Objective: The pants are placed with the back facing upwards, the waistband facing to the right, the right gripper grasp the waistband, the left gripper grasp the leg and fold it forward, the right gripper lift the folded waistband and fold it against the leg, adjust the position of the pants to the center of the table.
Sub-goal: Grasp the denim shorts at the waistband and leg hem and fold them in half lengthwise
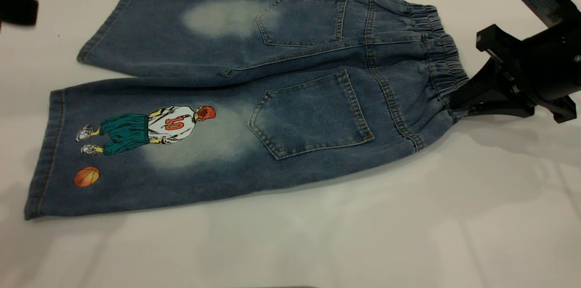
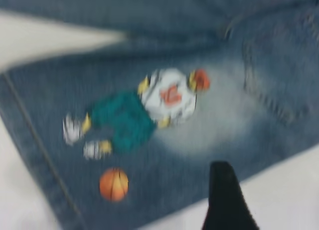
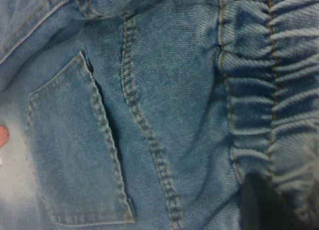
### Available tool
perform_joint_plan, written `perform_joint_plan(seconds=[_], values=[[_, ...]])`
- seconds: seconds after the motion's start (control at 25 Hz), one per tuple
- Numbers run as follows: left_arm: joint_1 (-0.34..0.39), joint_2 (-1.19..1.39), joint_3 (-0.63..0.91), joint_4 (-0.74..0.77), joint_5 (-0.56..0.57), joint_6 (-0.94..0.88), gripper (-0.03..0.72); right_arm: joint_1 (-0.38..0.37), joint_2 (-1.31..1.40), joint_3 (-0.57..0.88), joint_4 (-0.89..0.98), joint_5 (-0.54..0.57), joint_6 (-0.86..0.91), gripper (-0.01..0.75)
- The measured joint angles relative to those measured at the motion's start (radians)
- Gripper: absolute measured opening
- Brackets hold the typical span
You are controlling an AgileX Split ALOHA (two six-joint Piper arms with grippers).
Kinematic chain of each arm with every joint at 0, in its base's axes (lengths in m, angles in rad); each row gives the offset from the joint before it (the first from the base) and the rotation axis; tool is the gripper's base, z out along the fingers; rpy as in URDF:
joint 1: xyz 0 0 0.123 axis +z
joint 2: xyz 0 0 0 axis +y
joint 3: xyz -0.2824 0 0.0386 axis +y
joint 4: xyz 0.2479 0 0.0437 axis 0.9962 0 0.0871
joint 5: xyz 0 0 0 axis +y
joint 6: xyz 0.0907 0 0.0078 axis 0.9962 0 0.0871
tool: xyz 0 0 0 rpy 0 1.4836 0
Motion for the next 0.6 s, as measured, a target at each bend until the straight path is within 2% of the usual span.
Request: perform_joint_plan(seconds=[0.2, 0.4, 0.6], values=[[0.000, 0.102, -0.001, 0.312, 0.079, -0.330, 0.392, 0.000, 0.000, 0.000, -0.001, 0.000, -0.004, 0.034], [0.000, 0.211, -0.001, 0.611, 0.067, -0.651, 0.392, 0.000, 0.000, -0.001, -0.005, 0.001, -0.011, 0.034], [0.000, 0.322, -0.005, 0.681, -0.035, -0.740, 0.392, 0.000, 0.000, -0.001, -0.006, 0.001, -0.016, 0.034]])
